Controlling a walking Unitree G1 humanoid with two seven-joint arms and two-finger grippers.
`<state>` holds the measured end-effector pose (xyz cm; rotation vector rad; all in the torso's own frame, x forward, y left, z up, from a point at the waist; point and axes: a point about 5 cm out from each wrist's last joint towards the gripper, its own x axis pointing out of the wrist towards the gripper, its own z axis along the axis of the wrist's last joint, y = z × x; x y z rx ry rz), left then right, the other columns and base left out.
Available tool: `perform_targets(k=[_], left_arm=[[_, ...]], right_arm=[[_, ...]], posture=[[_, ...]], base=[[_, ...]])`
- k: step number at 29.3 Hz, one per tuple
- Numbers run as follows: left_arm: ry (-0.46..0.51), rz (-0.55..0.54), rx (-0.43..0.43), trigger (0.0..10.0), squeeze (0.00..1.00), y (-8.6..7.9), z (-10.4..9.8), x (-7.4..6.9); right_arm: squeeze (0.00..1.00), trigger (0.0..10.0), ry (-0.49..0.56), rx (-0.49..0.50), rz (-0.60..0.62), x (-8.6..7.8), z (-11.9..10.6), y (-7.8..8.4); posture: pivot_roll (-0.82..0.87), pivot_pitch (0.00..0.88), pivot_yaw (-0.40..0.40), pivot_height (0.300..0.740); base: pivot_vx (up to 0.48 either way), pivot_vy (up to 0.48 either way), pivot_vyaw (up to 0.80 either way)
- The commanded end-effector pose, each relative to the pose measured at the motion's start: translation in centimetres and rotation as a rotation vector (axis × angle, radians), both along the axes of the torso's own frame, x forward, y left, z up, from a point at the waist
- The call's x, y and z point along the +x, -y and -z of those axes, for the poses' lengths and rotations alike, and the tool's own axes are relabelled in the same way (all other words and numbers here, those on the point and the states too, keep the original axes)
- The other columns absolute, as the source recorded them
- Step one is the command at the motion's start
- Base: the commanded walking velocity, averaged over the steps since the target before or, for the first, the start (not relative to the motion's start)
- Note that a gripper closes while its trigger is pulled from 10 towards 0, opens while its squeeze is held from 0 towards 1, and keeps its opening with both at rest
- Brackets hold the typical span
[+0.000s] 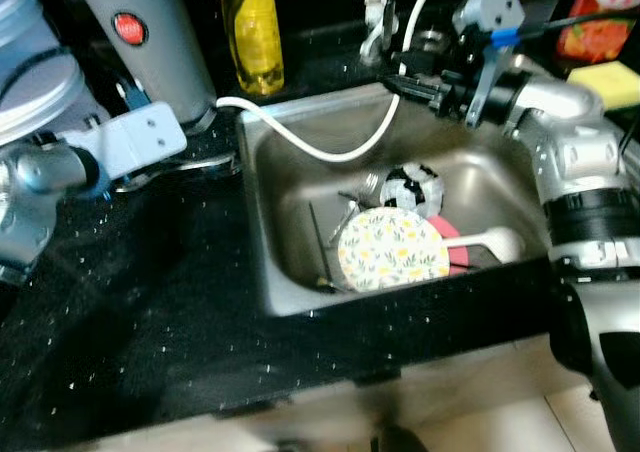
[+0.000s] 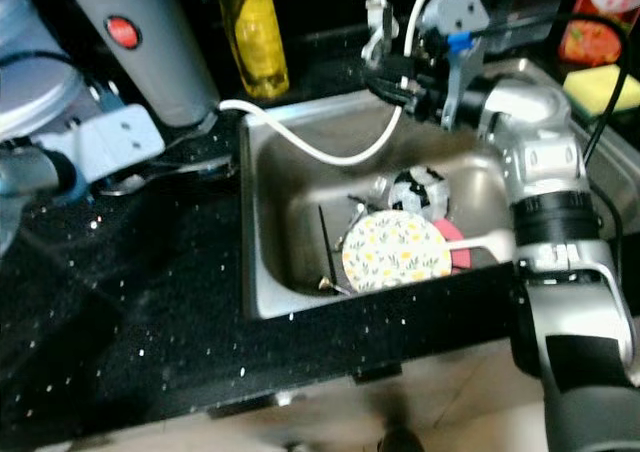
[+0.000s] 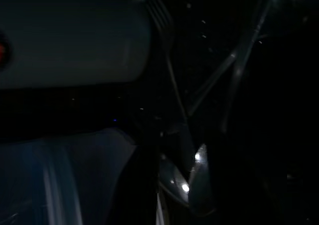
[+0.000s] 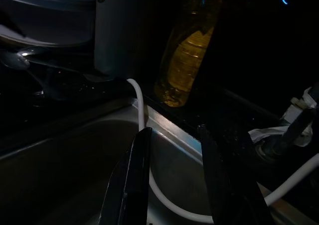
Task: Kitchen organization
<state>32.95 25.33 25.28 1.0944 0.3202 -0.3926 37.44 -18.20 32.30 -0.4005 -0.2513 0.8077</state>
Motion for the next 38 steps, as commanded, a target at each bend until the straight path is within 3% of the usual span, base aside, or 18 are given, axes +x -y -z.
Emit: perform_targets(k=[1, 6, 7, 8, 9, 13, 17, 18, 19, 20, 31, 32, 34, 35, 38], left_arm=[[-0.032, -0.003, 0.05, 0.0, 0.0, -0.9, 0.2, 0.1], [-0.059, 0.011, 0.062, 0.0, 0.0, -1.0, 0.8, 0.9], [-0.06, 0.011, 0.076, 5.4, 0.0, -1.1, 0.9, 1.0], [-0.059, 0.015, 0.091, 5.4, 0.0, -1.3, 0.9, 1.4], [-0.067, 0.028, 0.103, 10.0, 0.0, -1.3, 1.0, 1.5], [-0.15, 0.153, 0.043, 10.0, 0.0, -0.2, 0.8, 0.9], [-0.148, 0.164, 0.084, 10.0, 0.0, -0.4, 1.0, 1.2], [-0.141, 0.164, 0.098, 10.0, 0.1, -0.5, 1.2, 1.4], [-0.137, 0.164, 0.106, 10.0, 0.1, -0.6, 1.4, 1.5], [-0.143, 0.169, 0.103, 10.0, 1.0, -0.5, 1.6, 1.5], [-0.201, 0.161, 0.119, 10.0, 1.0, -1.4, 2.2, 2.1], [-0.201, 0.161, 0.12, 10.0, 0.67, -1.4, 2.3, 2.3], [-0.199, 0.163, 0.122, 10.0, 0.67, -1.4, 2.4, 2.5], [-0.2, 0.159, 0.118, 10.0, 0.0, -1.2, 2.6, 2.8], [-0.209, 0.146, 0.097, 10.0, 0.0, -0.7, 3.4, 3.6]], right_arm=[[0.0, 10.0, 0.014, 0.001, -0.014, -0.1, -0.2, -0.2], [0.0, 10.0, 0.017, -0.001, -0.016, -0.1, -0.3, -0.4], [0.0, 10.0, 0.018, -0.001, -0.017, 0.0, -0.3, -0.4], [0.0, 10.0, 0.019, -0.001, -0.018, 0.0, -0.4, -0.4], [0.0, 10.0, 0.02, -0.002, -0.019, 0.0, -0.4, -0.4], [0.0, 10.0, 0.02, -0.005, -0.018, -0.1, -0.4, -0.3], [0.0, 10.0, 0.021, -0.005, -0.018, -0.1, -0.5, -0.3], [0.0, 10.0, 0.021, -0.005, -0.018, -0.1, -0.5, -0.4], [0.0, 10.0, 0.021, -0.005, -0.017, -0.1, -0.5, -0.4], [0.0, 10.0, 0.021, -0.005, -0.017, -0.1, -0.5, -0.4], [0.0, 10.0, 0.02, -0.002, -0.014, -0.1, -0.6, -0.3], [0.0, 10.0, 0.02, -0.001, -0.014, -0.1, -0.6, -0.3], [0.0, 10.0, 0.021, -0.001, -0.013, -0.1, -0.6, -0.3], [0.0, 10.0, 0.021, 0.002, -0.016, -0.1, -0.6, -0.4], [0.0, 10.0, 0.023, 0.005, -0.02, -0.1, -0.6, -0.6]], posture=[[-0.07, 0.046, 0.113, 0.74], [-0.07, 0.038, 0.105, 0.74], [-0.07, 0.039, 0.103, 0.74], [-0.07, 0.039, 0.103, 0.74], [-0.07, 0.038, 0.103, 0.74], [-0.08, 0.043, 0.102, 0.74], [-0.08, 0.046, 0.103, 0.74], [-0.08, 0.047, 0.103, 0.74], [-0.08, 0.048, 0.103, 0.74], [-0.08, 0.049, 0.104, 0.74], [-0.08, 0.055, 0.099, 0.74], [-0.08, 0.055, 0.1, 0.74], [-0.08, 0.055, 0.1, 0.74], [-0.08, 0.055, 0.098, 0.74], [-0.08, 0.055, 0.097, 0.74]], base=[[0.0, 0.0, 0.0], [0.0, 0.0, 0.0], [0.0, 0.0, 0.0], [0.0, 0.0, 0.0], [0.0, 0.0, 0.0], [0.0, 0.0, 0.0], [0.0, 0.0, 0.0], [0.0, 0.0, 0.0], [0.0, 0.0, 0.0], [0.0, 0.0, 0.0], [0.0, 0.0, 0.0], [0.0, 0.0, 0.0], [0.0, 0.0, 0.0], [0.0, 0.0, 0.0], [0.0, 0.0, 0.0]])
